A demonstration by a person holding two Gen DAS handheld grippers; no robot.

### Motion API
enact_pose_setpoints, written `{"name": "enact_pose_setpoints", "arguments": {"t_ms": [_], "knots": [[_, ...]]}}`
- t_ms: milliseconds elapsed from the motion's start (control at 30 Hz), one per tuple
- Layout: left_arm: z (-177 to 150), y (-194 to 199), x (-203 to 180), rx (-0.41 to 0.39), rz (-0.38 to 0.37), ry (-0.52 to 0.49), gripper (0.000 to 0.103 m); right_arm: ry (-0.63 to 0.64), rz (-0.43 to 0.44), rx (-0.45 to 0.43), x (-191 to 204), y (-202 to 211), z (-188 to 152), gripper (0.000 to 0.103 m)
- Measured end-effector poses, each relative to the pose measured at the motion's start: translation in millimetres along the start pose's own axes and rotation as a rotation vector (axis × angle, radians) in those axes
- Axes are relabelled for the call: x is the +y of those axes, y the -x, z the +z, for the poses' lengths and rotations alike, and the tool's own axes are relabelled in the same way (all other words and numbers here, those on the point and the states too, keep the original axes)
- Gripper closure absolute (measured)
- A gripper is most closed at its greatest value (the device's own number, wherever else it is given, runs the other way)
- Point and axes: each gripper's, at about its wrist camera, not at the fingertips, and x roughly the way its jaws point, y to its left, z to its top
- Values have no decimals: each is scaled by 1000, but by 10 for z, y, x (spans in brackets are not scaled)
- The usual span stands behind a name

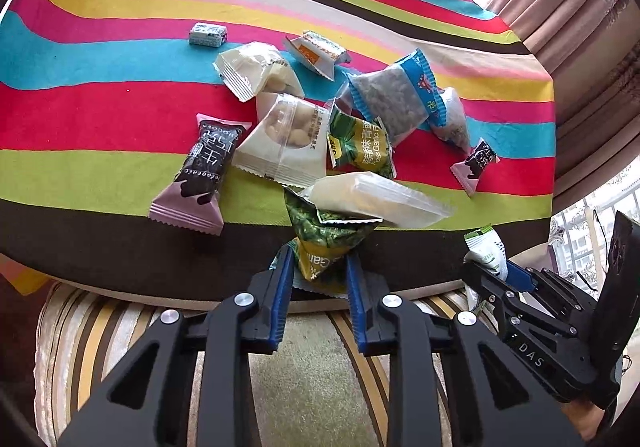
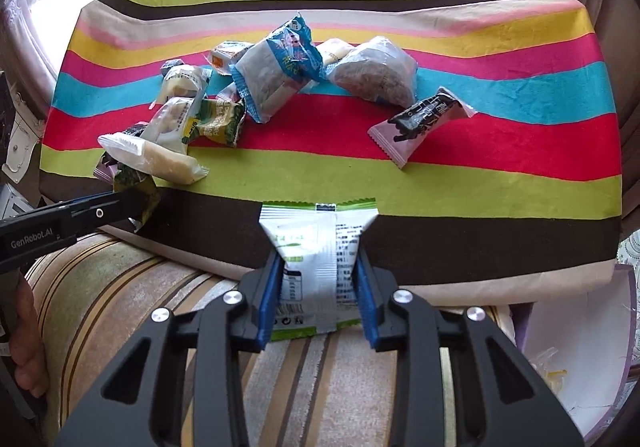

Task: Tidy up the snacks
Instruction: 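Grasp the white-green snack packet with the right tool while the left grasps the green chip bag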

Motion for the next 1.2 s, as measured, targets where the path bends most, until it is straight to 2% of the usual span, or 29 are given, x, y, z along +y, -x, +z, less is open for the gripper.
{"name": "enact_pose_setpoints", "arguments": {"t_ms": [133, 200, 300, 367, 500, 600, 933, 1200], "knots": [[12, -20, -8, 8, 20, 2, 76, -11, -1, -9, -31, 45, -18, 69], [16, -34, -20, 14, 46, -3, 56, -16, -2, -13, -49, 50, -11, 69], [32, -49, -46, 17, 67, -18, 45, -25, -4, -18, -69, 66, -27, 69], [44, -87, -67, 27, 82, -25, 43, -33, -5, -19, -92, 65, -30, 69], [84, -176, -173, 38, 118, -60, 46, -41, -5, -18, -122, 60, -31, 69], [90, -193, -189, 33, 142, -64, 66, -42, -5, -19, -124, 55, -30, 69], [60, 23, -93, -41, 52, -4, 70, -82, 19, -38, -240, 155, -22, 69], [24, 106, -225, -68, 37, 6, 70, -126, 12, -74, -468, 385, -39, 69]]}}
